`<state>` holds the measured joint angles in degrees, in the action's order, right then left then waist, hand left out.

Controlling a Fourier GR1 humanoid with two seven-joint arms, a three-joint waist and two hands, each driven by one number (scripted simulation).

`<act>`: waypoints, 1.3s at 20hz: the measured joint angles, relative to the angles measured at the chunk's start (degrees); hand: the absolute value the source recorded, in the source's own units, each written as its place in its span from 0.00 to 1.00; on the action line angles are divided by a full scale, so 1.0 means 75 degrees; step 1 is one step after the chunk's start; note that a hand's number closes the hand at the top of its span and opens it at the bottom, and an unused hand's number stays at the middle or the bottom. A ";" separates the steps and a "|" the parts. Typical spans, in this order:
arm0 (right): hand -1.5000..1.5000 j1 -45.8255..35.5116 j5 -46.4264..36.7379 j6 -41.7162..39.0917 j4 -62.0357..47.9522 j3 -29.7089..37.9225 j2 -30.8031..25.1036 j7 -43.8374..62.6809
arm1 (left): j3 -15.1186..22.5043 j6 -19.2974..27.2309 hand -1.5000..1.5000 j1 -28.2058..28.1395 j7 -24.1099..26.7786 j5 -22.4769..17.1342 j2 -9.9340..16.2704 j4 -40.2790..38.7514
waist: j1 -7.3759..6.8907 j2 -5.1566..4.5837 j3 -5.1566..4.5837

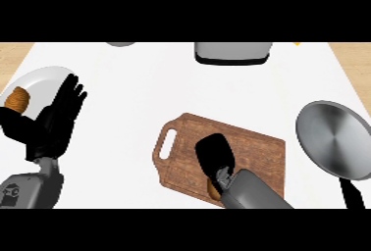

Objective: Pick the pear from the cutting board and place it in the pan

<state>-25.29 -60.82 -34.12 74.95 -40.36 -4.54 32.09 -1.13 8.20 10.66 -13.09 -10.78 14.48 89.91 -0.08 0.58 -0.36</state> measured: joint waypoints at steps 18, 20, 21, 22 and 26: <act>1.00 0.1488 -0.0366 0.2299 0.1740 0.1524 0.0447 0.1566 | -0.0187 -0.0146 0.50 -0.0323 0.0049 0.0096 -0.0118 0.0154 | 0.0135 -0.0007 0.0030; 1.00 0.1482 -0.0801 0.2412 0.2356 0.1425 0.0217 0.1816 | -0.0186 -0.0117 0.50 -0.0310 0.0109 0.0161 -0.0133 0.0102 | 0.0154 -0.0010 0.0035; 1.00 0.1400 -0.1041 0.2408 0.2624 0.1388 0.0105 0.1954 | -0.0187 -0.0141 0.50 -0.0311 0.0104 0.0145 -0.0134 0.0095 | 0.0151 -0.0010 0.0036; 1.00 0.1328 -0.1246 0.2416 0.2852 0.1394 -0.0027 0.2043 | -0.0161 -0.0161 0.50 -0.0396 0.0181 0.0149 -0.0172 0.0133 | 0.0132 -0.0012 0.0037; 1.00 0.0965 -0.2012 0.2009 0.4139 0.1229 -0.0265 0.2549 | -0.0217 -0.0237 0.50 -0.0328 0.0082 0.0090 -0.0119 0.0142 | 0.0128 -0.0013 0.0039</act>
<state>-18.05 -75.91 -19.05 106.00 -31.14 -6.53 51.20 -2.76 6.42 8.20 -12.47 -10.11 13.59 90.97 0.87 0.49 -0.07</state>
